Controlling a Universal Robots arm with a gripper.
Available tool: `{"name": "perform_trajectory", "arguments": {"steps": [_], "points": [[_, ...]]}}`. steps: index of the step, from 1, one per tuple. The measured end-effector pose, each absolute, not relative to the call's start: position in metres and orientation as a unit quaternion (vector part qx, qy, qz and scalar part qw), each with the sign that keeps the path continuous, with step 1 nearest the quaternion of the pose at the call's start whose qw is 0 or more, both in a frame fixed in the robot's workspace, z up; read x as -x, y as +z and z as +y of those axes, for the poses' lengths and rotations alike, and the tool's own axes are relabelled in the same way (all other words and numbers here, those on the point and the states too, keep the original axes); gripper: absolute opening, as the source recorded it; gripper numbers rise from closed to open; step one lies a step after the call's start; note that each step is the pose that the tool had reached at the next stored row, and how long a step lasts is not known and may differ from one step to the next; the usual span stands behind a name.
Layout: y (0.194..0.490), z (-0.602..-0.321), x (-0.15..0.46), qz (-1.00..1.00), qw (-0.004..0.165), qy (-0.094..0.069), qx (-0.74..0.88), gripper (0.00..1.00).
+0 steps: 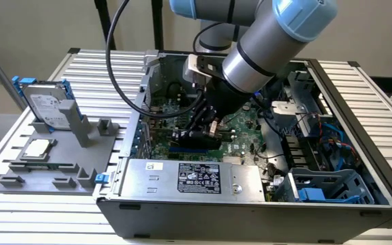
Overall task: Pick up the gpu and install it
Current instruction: 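Insert the gpu into the slot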
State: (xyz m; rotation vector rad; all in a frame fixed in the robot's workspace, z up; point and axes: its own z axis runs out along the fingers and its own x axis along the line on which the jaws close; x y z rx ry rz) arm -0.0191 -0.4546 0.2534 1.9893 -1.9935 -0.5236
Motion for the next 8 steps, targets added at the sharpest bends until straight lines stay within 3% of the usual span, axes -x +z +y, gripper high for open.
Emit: {"name": "perform_trajectory", "arguments": {"steps": [8], "points": [[0.2510, -0.4542, 0.0196, -0.692, 0.138, -0.182, -0.685, 0.00]]}}
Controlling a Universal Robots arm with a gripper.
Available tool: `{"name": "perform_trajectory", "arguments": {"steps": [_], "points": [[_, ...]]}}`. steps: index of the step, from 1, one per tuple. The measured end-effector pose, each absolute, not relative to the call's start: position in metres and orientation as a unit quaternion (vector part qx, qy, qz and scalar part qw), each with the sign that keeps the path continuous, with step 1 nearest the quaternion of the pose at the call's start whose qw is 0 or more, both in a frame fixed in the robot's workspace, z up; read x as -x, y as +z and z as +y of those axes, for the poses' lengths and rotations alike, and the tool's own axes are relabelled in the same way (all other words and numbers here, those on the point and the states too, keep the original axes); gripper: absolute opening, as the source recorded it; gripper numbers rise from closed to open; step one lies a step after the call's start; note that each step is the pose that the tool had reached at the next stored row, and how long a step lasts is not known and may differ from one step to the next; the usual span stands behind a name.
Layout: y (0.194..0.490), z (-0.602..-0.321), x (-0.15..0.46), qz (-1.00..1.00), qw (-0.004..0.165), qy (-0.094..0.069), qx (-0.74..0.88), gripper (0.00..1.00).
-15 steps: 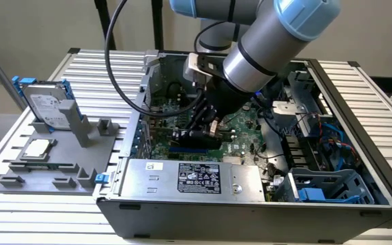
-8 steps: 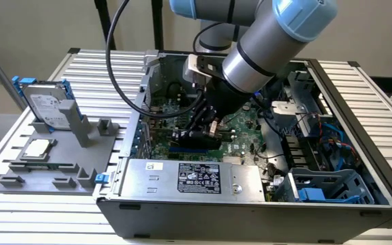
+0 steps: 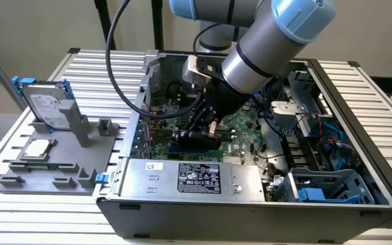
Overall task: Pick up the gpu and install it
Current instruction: 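Insert the gpu into the slot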
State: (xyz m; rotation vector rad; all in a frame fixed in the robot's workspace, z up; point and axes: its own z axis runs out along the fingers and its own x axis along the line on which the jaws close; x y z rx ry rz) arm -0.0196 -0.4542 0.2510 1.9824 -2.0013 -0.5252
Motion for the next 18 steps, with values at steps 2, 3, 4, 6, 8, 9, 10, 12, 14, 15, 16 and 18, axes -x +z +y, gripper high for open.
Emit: {"name": "perform_trajectory", "arguments": {"steps": [2, 3, 4, 6, 8, 9, 10, 12, 14, 15, 16, 18], "points": [[0.2504, -0.4541, 0.0198, -0.694, 0.137, -0.182, -0.682, 0.00], [0.2502, -0.4541, 0.0199, -0.696, 0.137, -0.182, -0.681, 0.00], [0.2500, -0.4541, 0.0201, -0.697, 0.136, -0.183, -0.680, 0.00], [0.2498, -0.4542, 0.0204, -0.697, 0.137, -0.183, -0.680, 0.00], [0.2495, -0.4541, 0.0207, -0.697, 0.137, -0.184, -0.680, 0.00], [0.2493, -0.4541, 0.0209, -0.697, 0.137, -0.184, -0.680, 0.00], [0.2492, -0.4541, 0.0211, -0.697, 0.138, -0.184, -0.680, 0.00], [0.2487, -0.4541, 0.0214, -0.697, 0.139, -0.185, -0.679, 0.00], [0.2485, -0.4540, 0.0215, -0.696, 0.139, -0.185, -0.679, 0.00], [0.2482, -0.4540, 0.0215, -0.697, 0.140, -0.185, -0.679, 0.00], [0.2479, -0.4540, 0.0215, -0.697, 0.140, -0.185, -0.679, 0.00], [0.2475, -0.4540, 0.0214, -0.697, 0.141, -0.184, -0.679, 0.00]]}}
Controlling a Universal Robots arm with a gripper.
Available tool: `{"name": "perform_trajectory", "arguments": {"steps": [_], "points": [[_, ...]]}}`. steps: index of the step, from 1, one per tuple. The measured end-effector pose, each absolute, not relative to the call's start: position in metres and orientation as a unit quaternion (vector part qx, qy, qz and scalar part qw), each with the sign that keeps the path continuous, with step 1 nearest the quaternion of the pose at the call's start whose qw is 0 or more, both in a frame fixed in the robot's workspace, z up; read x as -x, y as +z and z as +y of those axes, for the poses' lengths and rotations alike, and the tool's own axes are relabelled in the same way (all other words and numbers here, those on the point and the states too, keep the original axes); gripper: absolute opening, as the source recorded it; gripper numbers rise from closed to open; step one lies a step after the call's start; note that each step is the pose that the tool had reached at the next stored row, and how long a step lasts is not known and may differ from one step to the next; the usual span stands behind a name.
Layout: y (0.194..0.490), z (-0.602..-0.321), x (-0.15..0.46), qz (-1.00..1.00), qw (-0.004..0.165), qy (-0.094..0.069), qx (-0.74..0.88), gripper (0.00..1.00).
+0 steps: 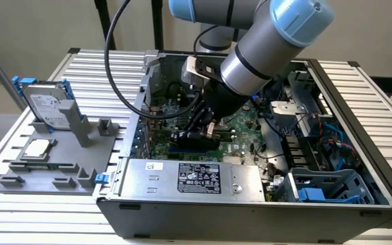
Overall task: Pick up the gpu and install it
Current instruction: 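Insert the gpu into the slot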
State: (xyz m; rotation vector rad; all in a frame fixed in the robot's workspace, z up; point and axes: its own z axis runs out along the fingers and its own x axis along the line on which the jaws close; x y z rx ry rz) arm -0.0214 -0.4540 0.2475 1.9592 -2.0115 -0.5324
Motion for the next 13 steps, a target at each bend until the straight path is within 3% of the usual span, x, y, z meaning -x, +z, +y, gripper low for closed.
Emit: {"name": "perform_trajectory", "arguments": {"steps": [13], "points": [[0.2437, -0.4529, 0.0214, -0.698, 0.145, -0.182, -0.678, 0.00]]}}
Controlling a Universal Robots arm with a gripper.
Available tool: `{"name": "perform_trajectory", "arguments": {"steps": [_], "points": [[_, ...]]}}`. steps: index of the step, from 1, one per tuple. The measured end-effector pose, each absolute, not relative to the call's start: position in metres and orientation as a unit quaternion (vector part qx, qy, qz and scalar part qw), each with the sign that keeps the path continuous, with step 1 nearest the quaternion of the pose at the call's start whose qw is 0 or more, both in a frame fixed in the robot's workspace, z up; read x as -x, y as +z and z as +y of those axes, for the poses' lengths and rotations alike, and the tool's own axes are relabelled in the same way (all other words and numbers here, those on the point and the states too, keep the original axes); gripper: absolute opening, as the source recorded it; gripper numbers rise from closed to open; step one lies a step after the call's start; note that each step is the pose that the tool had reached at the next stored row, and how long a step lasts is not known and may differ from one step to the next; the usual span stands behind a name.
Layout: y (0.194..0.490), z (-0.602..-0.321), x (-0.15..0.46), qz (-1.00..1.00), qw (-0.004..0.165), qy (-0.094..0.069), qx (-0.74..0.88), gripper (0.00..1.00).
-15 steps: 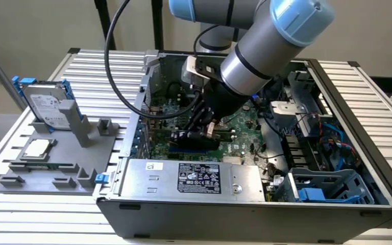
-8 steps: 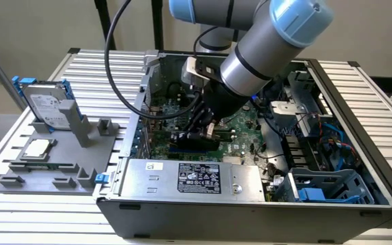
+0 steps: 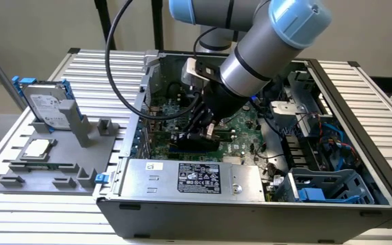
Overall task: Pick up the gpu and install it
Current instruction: 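Insert the gpu into the slot, then press down on the gpu until it lock into place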
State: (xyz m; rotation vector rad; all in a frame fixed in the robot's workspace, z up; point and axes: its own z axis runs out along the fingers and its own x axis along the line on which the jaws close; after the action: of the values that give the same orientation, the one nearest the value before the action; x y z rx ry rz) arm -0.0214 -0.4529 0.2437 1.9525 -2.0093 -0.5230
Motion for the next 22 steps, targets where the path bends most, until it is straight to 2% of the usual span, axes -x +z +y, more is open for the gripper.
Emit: {"name": "perform_trajectory", "arguments": {"steps": [22], "points": [[0.2373, -0.4500, 0.0214, -0.697, 0.149, -0.184, -0.677, 0.00]]}}
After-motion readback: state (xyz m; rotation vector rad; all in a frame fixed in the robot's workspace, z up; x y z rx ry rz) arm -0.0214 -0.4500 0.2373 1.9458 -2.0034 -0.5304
